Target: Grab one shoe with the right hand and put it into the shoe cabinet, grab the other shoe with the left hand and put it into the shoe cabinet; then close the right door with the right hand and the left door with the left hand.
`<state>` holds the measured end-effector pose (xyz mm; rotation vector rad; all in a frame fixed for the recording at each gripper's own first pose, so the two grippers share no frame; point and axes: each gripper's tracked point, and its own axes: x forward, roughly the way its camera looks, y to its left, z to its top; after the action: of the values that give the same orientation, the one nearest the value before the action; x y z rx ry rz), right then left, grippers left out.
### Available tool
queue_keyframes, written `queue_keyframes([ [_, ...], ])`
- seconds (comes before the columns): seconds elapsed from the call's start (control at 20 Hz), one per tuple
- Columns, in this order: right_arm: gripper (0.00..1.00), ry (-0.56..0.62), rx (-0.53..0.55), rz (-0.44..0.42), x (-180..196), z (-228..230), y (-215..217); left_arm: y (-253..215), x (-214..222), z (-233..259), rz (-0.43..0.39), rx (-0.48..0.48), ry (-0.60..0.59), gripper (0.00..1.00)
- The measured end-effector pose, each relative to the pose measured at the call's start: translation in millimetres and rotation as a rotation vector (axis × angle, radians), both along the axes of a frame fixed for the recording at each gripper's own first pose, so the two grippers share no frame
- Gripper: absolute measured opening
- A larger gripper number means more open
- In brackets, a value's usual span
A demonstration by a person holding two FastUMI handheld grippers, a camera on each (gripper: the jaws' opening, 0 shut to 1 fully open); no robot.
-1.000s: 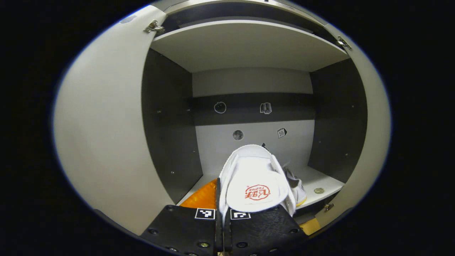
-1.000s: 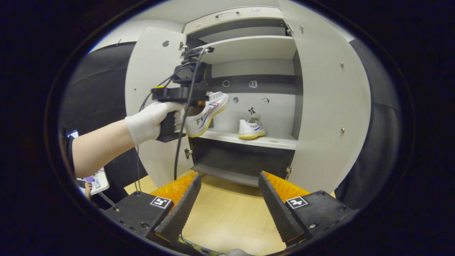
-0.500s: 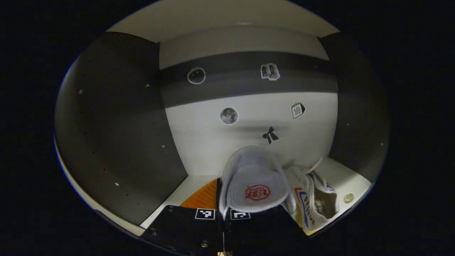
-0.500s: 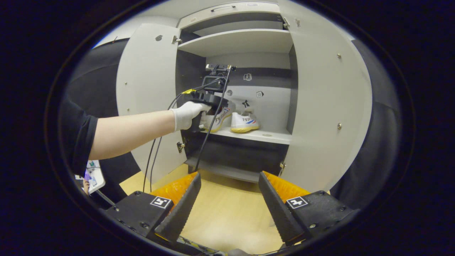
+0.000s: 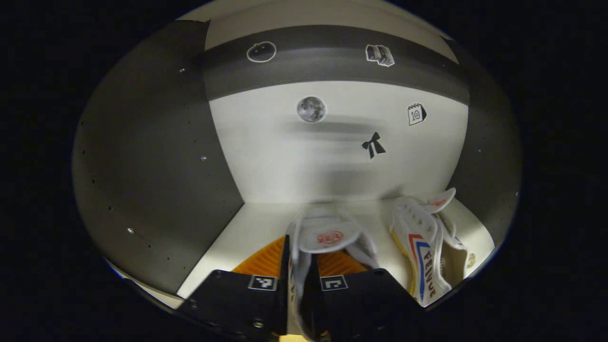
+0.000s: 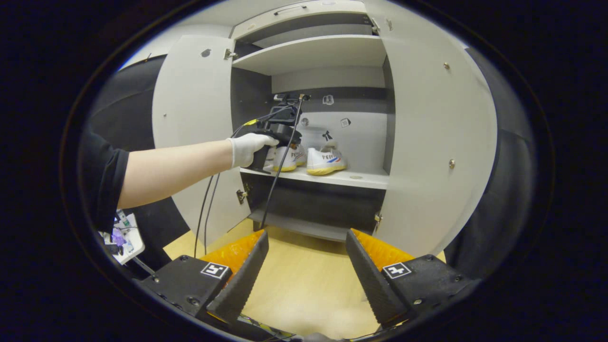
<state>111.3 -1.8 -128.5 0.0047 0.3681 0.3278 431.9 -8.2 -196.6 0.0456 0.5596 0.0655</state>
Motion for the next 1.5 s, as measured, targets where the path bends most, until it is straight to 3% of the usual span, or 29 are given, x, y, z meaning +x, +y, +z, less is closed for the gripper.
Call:
queue_keyframes([
  [0.05,1.0,-0.007,-0.006,0.003,-0.7,1.5,0.8,-4.0,-0.9,5.2,-0.01,-0.013,-0.01,0.2],
  [0.2,1.0,-0.016,-0.005,0.003,-1.1,5.3,2.5,5.9,-4.3,21.2,0.001,0.0,-0.062,0.87],
  [0.3,1.0,-0.027,-0.003,0.002,-1.6,9.0,3.1,9.0,-8.8,25.5,0.014,-0.009,-0.076,0.95],
  [0.8,1.0,-0.085,0.011,0.006,-9.7,30.3,-3.6,3.4,-68.9,67.0,0.015,-0.027,-0.176,1.0],
  [0.85,1.0,-0.096,0.02,0.016,-10.7,33.0,-4.3,1.2,-79.1,74.9,0.013,-0.023,-0.197,0.97],
  [1.15,1.0,-0.15,0.055,0.034,-20.9,54.6,-7.1,-4.0,-157.3,128.7,0.011,-0.006,-0.327,0.97],
  [1.35,1.0,-0.195,0.064,0.011,-34.5,75.0,-7.7,-4.6,-214.9,162.9,-0.007,0.013,-0.42,1.0],
  [1.5,1.0,-0.221,0.065,-0.02,-46.3,89.8,-7.8,-8.4,-261.9,181.2,-0.026,0.024,-0.476,0.96],
])
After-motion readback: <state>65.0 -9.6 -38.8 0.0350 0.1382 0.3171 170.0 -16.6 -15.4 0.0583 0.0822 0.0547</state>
